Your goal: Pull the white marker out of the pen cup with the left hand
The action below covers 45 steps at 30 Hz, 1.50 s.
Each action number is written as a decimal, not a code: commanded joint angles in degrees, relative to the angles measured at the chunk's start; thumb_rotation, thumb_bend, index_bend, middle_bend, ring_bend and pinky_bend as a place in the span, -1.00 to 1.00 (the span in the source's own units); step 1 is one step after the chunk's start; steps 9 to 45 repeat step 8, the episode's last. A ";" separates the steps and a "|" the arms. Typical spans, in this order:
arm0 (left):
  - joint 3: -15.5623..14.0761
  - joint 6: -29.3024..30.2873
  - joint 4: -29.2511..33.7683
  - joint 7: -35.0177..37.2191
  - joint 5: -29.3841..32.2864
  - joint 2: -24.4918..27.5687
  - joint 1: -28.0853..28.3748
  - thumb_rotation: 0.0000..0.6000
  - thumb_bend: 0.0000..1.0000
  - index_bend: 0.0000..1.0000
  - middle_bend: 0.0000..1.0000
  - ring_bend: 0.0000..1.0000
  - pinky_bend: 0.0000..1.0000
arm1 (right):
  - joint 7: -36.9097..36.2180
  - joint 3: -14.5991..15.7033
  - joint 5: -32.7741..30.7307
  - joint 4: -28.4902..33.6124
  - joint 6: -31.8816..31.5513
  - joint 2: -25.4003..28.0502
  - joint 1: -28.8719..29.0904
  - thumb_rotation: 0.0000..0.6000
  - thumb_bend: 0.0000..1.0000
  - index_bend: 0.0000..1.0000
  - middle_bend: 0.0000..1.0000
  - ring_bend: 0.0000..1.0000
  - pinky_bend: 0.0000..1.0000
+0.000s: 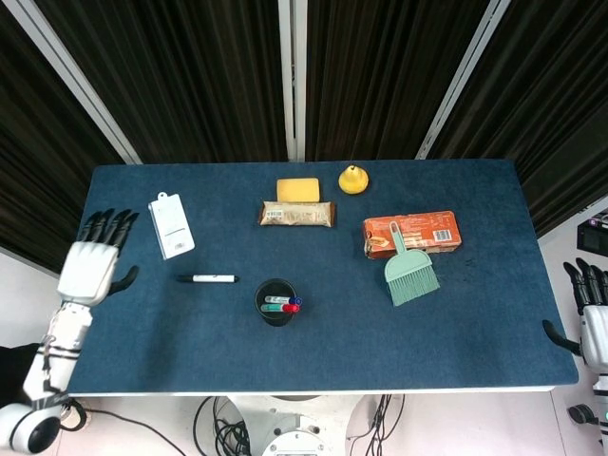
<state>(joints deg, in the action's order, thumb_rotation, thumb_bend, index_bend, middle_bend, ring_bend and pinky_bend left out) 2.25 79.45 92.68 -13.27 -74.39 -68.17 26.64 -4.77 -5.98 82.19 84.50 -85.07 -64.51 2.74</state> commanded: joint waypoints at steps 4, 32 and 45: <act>-7.17 10.28 -10.39 0.58 -3.87 -3.69 -13.54 1.00 -0.44 -0.86 -0.93 -1.00 -0.89 | 1.10 -0.03 0.27 -1.13 -0.46 -1.67 0.20 1.00 -0.65 -1.00 -1.00 -1.00 -1.00; -7.72 10.22 -13.58 5.31 -3.38 -3.83 -16.66 1.00 -0.44 -0.89 -0.96 -1.00 -0.90 | 1.50 0.25 0.42 -1.77 0.07 -2.56 0.46 1.00 -0.65 -1.00 -1.00 -1.00 -1.00; -7.72 10.22 -13.58 5.31 -3.38 -3.83 -16.66 1.00 -0.44 -0.89 -0.96 -1.00 -0.90 | 1.50 0.25 0.42 -1.77 0.07 -2.56 0.46 1.00 -0.65 -1.00 -1.00 -1.00 -1.00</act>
